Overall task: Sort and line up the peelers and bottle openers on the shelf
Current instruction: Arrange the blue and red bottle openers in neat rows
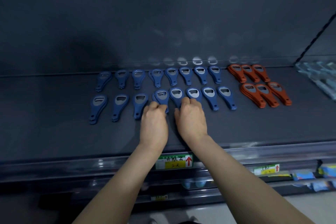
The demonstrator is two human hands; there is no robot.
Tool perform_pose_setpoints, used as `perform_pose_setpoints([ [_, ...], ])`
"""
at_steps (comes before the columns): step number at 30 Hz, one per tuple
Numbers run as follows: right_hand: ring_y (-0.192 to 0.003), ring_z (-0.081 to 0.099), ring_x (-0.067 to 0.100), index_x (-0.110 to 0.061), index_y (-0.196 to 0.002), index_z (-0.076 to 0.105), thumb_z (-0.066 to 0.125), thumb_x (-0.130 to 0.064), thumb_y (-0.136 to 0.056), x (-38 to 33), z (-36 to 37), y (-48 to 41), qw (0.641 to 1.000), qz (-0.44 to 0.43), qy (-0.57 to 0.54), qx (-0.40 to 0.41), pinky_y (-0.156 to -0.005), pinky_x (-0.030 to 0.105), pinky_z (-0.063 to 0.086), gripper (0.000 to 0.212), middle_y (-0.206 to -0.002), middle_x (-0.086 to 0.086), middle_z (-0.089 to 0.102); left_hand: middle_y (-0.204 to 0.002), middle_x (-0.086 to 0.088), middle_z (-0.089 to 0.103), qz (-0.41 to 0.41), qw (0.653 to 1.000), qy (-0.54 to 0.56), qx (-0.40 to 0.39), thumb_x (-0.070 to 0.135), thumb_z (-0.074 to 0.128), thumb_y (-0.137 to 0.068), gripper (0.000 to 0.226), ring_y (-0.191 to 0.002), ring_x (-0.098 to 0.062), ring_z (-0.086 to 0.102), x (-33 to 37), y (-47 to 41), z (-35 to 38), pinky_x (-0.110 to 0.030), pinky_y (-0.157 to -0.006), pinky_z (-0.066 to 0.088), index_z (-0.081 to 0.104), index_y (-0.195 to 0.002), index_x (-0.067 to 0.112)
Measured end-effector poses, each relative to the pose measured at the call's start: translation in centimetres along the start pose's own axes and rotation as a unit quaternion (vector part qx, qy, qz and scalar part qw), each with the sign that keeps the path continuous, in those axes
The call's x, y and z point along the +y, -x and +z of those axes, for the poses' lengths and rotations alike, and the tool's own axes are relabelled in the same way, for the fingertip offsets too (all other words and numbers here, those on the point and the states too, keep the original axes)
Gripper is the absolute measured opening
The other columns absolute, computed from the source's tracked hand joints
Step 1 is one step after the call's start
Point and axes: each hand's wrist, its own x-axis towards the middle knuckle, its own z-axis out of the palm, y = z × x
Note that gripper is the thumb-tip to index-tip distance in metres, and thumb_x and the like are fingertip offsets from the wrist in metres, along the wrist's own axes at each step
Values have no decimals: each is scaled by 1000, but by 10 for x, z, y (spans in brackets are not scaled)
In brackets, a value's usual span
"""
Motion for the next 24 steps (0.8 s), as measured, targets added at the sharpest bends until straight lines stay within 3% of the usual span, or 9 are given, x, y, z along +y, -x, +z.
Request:
perform_pose_setpoints([
  [3,-106,42,28,-3,-113,52,47,-17,-94,-3,-7,2,999,-15,22,32,-86,29,35,24,-113,14,51,-110,-12,55,11,1000,15,4,-7,51,-88,34,-102,-27,53,-2,1,-3,-37,-88,45,59,-120,2],
  [6,-98,50,32,4,-99,62,58,-7,-88,-14,-10,1,992,-96,3,77,-78,35,43,16,-98,17,57,-108,-12,59,7,999,30,9,-8,54,-86,33,-101,-27,56,-8,2,-6,-37,-87,46,62,-116,1],
  [10,-106,44,29,-1,-104,60,46,-17,-94,-23,1,-1,995,-98,1,-27,-71,31,33,23,-104,15,55,-99,-11,62,-33,997,65,15,-7,55,-82,30,-95,-26,59,-14,-2,-10,-34,-78,47,65,-108,5],
  [14,-106,43,27,-7,-113,60,44,-15,-95,-22,9,1,995,-98,19,-23,-69,27,28,25,-105,12,55,-102,-13,68,-34,995,92,12,-10,53,-80,36,-96,-26,63,-14,-8,-11,-37,-83,51,68,-108,7],
  [18,-103,42,26,-8,-112,61,45,-13,-95,-23,10,3,995,-97,18,-21,-66,27,27,24,-100,10,55,-91,-14,67,-11,995,96,17,-15,50,-76,35,-85,-27,63,-16,-8,-9,-42,-76,52,72,-96,4],
  [24,-103,42,24,-12,-121,58,46,-9,-93,-27,10,8,993,-108,24,-30,-66,26,26,31,-102,8,54,-92,-11,68,-17,995,98,8,-14,48,-79,33,-86,-23,63,-18,-11,-11,-40,-76,52,70,-96,4],
])
